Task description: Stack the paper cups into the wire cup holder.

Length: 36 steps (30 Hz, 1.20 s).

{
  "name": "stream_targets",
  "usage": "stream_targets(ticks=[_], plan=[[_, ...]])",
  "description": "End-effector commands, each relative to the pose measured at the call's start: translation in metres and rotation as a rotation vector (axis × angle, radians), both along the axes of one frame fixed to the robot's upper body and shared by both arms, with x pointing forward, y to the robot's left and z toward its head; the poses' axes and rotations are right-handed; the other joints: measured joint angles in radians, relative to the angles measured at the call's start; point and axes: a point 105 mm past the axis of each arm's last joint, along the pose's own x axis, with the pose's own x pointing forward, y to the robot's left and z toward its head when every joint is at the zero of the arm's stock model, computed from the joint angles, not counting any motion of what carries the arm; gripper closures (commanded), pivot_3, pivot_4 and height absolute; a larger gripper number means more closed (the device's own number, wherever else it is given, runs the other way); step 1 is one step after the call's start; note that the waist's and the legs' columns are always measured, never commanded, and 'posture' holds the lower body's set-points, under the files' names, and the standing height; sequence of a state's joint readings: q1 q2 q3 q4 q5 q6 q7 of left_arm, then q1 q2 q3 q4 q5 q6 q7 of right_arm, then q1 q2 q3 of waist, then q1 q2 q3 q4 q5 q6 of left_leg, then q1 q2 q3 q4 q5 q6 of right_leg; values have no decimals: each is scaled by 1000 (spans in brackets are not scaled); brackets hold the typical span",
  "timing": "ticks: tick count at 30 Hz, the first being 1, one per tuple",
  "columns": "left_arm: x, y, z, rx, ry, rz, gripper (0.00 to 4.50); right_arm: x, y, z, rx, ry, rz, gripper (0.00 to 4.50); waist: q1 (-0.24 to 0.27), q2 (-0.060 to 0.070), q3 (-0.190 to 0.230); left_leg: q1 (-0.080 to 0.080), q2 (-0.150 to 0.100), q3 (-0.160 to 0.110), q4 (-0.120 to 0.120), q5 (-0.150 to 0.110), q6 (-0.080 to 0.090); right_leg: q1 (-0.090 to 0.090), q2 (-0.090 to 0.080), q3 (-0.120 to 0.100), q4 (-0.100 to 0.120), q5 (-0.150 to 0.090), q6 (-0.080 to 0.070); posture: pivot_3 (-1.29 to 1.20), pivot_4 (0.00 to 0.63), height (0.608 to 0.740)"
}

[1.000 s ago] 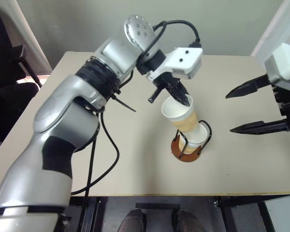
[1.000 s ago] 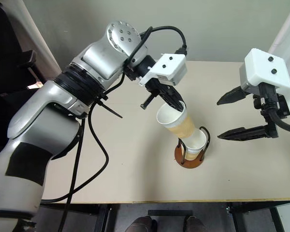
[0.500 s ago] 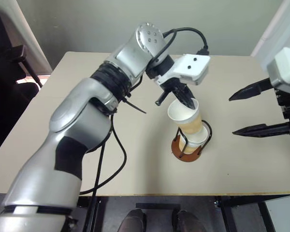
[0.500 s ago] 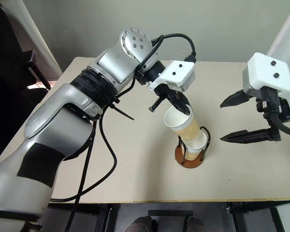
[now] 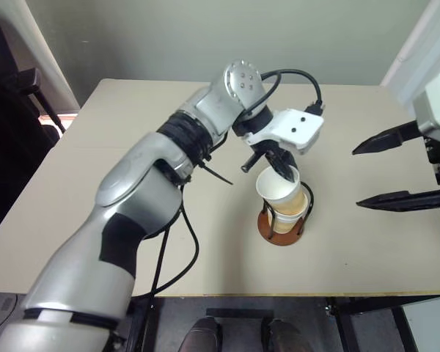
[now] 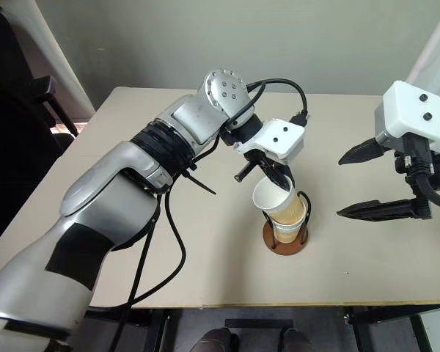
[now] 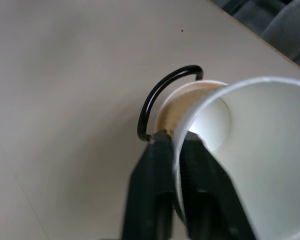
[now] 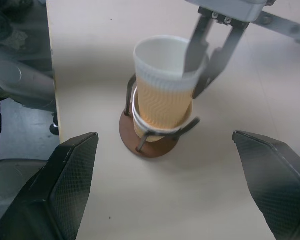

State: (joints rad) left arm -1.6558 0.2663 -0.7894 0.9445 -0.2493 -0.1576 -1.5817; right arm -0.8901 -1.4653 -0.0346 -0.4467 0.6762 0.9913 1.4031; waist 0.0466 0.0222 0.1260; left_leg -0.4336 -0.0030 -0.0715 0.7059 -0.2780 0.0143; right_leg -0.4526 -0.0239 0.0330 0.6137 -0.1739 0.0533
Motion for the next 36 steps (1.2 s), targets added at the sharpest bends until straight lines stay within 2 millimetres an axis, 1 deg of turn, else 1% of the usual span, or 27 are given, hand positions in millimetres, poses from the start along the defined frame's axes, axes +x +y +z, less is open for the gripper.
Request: stream_targets(ticks=[1,2,3,5,6,8,11,13,15,19,21,23,25,26,27,30,31,33,34,36], plan=[[-7,-8,30,-73,-29,-38,2636,-5,-2,11,1,-49,0,0,0,0,0,0,0,0,0,0,0,0,0,0,0,0,0,0,150,740],[-7,-10,36,-95,-32,-30,2300,-5,-2,11,2,-46,0,0,0,0,0,0,0,0,0,0,0,0,0,0,0,0,0,0,150,740],[-7,-11,46,-136,-26,-13,1986,-4,-2,10,2,-43,1,0,0,0,0,0,0,0,1,0,0,0,0,0,0,0,0,0,150,740],[-6,-12,60,-194,-19,10,1231,-3,-2,8,5,-36,5,0,0,0,0,0,0,0,1,0,0,0,0,0,0,0,1,0,150,740],[-6,-9,67,-217,-11,22,993,-2,-2,8,6,-32,8,0,0,0,0,0,0,0,0,0,1,0,0,0,0,0,1,0,150,740],[-5,-4,75,-241,-9,36,310,-1,-2,6,6,-29,14,0,-1,0,0,0,0,0,0,-1,1,0,0,0,0,-1,1,0,150,740],[-1,9,91,-313,0,80,310,2,0,7,20,-33,26,0,-1,0,0,0,0,1,0,-1,1,0,0,1,0,-1,2,0,150,740],[2,14,95,-348,4,103,310,4,0,7,27,-35,27,0,-2,0,0,1,0,1,0,-1,1,0,0,1,0,-1,2,0,150,740],[13,36,95,-433,84,189,310,8,3,3,62,-41,25,0,-3,0,0,1,0,1,0,-1,1,0,0,1,0,-1,2,0,150,740],[30,80,78,-570,241,359,310,17,-1,-10,109,-25,-27,0,-10,2,-1,8,0,3,-2,-1,2,3,1,3,0,-1,2,0,150,740],[39,112,64,-688,329,478,310,25,-10,-26,105,-13,-82,0,-11,2,-1,9,0,3,-1,0,1,3,1,3,3,-1,2,0,150,740],[42,144,44,-790,397,588,310,33,-19,-40,147,5,-142,0,-12,2,-1,9,0,3,1,0,1,3,2,3,5,-2,2,0,150,740],[43,170,26,-846,391,700,310,40,-29,-51,179,12,-193,0,-13,2,-1,10,0,3,3,0,1,4,2,4,6,-2,2,0,150,740],[44,184,18,-880,376,763,310,44,-33,-57,183,13,-210,0,-12,2,-1,10,-1,3,3,0,0,4,2,4,6,-2,2,0,150,740],[43,193,14,-904,365,805,310,47,-35,-61,183,12,-219,0,-10,2,-1,11,-1,3,3,0,0,4,2,4,7,-2,2,0,150,740],[39,226,-4,-943,355,973,310,57,-34,-67,228,10,-225,0,-10,2,-1,12,-1,3,6,1,0,6,2,5,9,-2,2,0,150,740],[35,234,-11,-929,338,1012,310,60,-32,-68,236,12,-215,0,-13,2,-1,14,-1,3,7,1,0,8,2,5,11,-2,2,0,150,740],[29,242,-22,-922,319,1071,310,64,-29,-72,240,16,-204,0,-15,2,-1,18,-2,4,7,1,1,10,2,6,12,-1,1,0,150,740],[27,245,-24,-926,320,1092,310,65,-28,-72,243,16,-203,0,-15,2,-1,21,-2,4,6,2,1,13,2,6,12,-2,0,0,150,740],[23,251,-23,-933,319,1126,310,67,-26,-68,258,10,-199,0,-15,2,-1,27,-2,4,4,3,1,20,2,6,12,-2,-1,0,150,740]])
